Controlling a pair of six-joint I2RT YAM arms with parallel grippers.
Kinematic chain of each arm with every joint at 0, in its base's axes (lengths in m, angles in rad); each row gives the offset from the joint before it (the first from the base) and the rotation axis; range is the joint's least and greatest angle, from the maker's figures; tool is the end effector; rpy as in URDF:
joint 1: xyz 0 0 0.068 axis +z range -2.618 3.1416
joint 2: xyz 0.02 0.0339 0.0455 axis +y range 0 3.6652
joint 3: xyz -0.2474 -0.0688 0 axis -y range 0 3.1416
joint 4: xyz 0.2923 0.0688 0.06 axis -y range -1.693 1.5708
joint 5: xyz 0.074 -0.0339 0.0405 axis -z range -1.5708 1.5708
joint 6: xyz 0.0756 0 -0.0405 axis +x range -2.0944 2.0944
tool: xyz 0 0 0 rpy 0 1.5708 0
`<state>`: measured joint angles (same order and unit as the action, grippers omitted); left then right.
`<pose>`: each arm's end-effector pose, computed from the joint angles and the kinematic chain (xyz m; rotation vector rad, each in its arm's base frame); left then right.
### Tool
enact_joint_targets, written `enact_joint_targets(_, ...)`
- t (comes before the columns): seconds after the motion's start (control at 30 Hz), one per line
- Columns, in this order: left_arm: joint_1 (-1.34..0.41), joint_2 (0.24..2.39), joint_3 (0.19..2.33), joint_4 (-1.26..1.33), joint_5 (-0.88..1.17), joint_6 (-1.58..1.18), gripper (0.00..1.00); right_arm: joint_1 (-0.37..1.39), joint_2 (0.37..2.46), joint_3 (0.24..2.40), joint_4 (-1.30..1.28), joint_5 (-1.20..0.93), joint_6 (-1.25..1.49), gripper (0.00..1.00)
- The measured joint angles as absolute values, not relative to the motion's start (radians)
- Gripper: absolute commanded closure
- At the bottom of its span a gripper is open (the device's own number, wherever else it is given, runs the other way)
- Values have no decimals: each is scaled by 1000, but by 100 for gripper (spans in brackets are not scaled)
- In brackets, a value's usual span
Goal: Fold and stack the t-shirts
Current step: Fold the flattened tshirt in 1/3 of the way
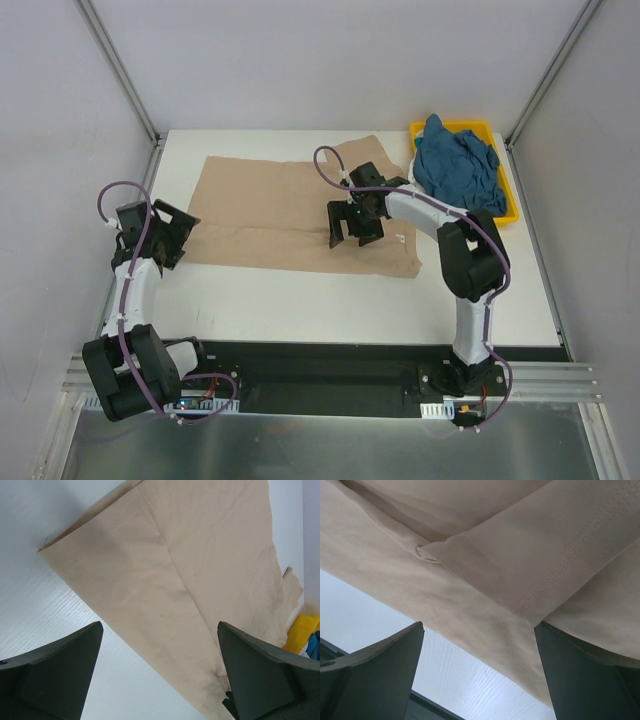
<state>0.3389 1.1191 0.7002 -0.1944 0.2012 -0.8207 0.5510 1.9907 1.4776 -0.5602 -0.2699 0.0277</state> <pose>0.3111 0.0936 0.1868 -1.1137 1.9119 -0.4902 0.3942 0.2659 0.1191 -0.7853 2.5741 0.5449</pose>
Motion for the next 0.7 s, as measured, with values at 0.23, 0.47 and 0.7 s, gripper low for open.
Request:
enact_joint_targets(0.23,339,1119,700,-200,201,-818,1,554,2071,1558,-555,-274,36,4)
enact_joint_targets(0.47,339,1119,700,-200,201,-817,1,555,2204,1852,-483,-258,38,4)
enact_joint_targets(0.7,339,1119,700,-201,201,-817,1,555,2226,1977,-387,-232,36,4)
